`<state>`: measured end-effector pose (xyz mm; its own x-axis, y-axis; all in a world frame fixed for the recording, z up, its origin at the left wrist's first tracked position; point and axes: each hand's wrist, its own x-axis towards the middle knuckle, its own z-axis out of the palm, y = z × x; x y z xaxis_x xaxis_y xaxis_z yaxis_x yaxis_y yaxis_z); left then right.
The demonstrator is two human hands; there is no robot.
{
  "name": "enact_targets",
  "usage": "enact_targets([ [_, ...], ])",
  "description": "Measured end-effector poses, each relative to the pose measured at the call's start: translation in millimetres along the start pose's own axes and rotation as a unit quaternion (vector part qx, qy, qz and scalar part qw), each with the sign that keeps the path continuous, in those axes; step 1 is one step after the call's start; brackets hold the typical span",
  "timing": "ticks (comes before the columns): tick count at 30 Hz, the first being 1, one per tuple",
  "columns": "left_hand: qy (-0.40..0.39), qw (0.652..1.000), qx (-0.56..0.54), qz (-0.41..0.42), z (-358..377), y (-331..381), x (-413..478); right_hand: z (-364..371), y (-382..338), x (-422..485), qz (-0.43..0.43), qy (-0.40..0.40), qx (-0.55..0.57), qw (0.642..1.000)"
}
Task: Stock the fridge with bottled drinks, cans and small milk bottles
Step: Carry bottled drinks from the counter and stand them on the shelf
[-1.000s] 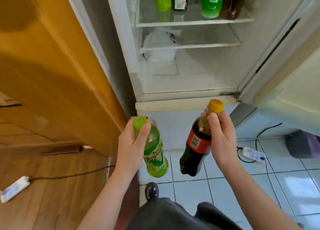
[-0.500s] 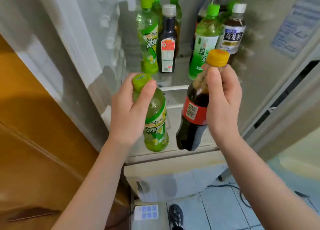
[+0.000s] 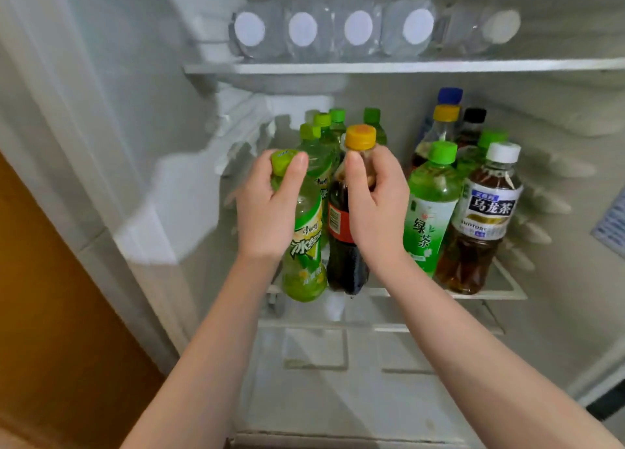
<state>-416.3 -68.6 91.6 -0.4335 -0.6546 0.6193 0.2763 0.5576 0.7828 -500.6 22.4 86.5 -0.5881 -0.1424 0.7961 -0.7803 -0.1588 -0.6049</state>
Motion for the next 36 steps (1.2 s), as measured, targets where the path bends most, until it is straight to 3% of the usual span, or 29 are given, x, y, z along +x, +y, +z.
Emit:
enact_targets([
  [7,0.023,1.0,0.016,0.007,25.3,-27.4,24.4,12.9,26.2,15.2,0.031,0.01,-0.022,0.999],
  [12,0.044,0.997,-0.046,0.041,33.5,-40.1,17.2,12.5,33.6,5.3,0.023,0.027,-0.031,0.999],
  [18,0.12,0.992,-0.027,0.016,42.0,-65.1,-6.0,12.7,51.5,-22.5,-0.001,0.038,-0.054,0.998],
  [27,0.137,0.988,0.0,0.066,51.6,-77.6,8.0,29.0,76.9,-13.9,-0.027,0.07,-0.075,0.994],
  [36,0.132,0.989,-0.001,0.061,55.0,-84.8,18.9,37.7,81.6,-5.9,-0.018,0.067,-0.072,0.995],
])
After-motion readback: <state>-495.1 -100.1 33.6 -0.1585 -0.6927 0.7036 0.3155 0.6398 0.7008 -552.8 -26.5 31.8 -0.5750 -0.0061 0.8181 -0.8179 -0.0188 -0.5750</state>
